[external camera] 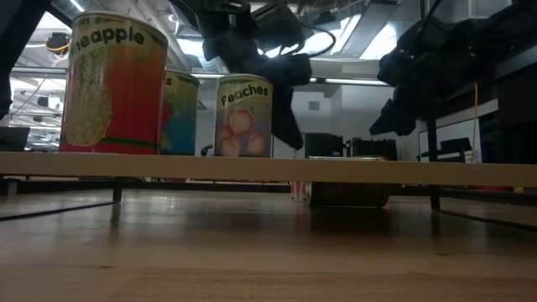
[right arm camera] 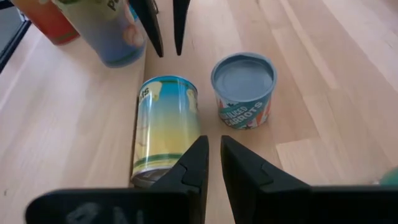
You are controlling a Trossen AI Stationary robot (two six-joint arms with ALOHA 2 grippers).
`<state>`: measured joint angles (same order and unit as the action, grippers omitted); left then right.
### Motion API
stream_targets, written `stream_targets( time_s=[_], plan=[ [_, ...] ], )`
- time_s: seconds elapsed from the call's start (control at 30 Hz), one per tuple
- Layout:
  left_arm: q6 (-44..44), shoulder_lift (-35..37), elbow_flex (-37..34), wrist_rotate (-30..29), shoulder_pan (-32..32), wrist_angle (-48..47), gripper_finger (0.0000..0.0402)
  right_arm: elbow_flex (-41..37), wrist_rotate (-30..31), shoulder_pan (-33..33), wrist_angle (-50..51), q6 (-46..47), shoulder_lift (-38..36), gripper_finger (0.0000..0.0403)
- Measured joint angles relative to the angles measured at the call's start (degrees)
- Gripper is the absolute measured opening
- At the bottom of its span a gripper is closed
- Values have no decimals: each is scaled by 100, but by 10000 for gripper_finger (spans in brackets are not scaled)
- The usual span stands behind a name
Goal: Pick and place cans onto a shelf
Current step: Put the blue yellow canned carrot on the shelf
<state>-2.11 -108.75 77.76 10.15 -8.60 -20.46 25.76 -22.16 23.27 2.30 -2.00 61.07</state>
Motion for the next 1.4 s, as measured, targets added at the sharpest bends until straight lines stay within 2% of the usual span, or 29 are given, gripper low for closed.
stream_targets(
  time_s=[0.27, 0.8, 1.03, 1.4],
  plan=[
    [11, -81, 20, 52, 0, 124, 69, -4, -139, 0, -233, -3, 329, 48],
    [6, -27, 9, 273, -245, 343, 69, -9, -148, 65, -521, -381, 30, 48],
    [194, -27, 9, 279, -513, 343, 69, -9, -148, 321, -556, -272, -23, 48],
    [96, -22, 9, 335, -572, 199, 69, -9, -148, 411, -497, -280, -23, 48]
  ],
)
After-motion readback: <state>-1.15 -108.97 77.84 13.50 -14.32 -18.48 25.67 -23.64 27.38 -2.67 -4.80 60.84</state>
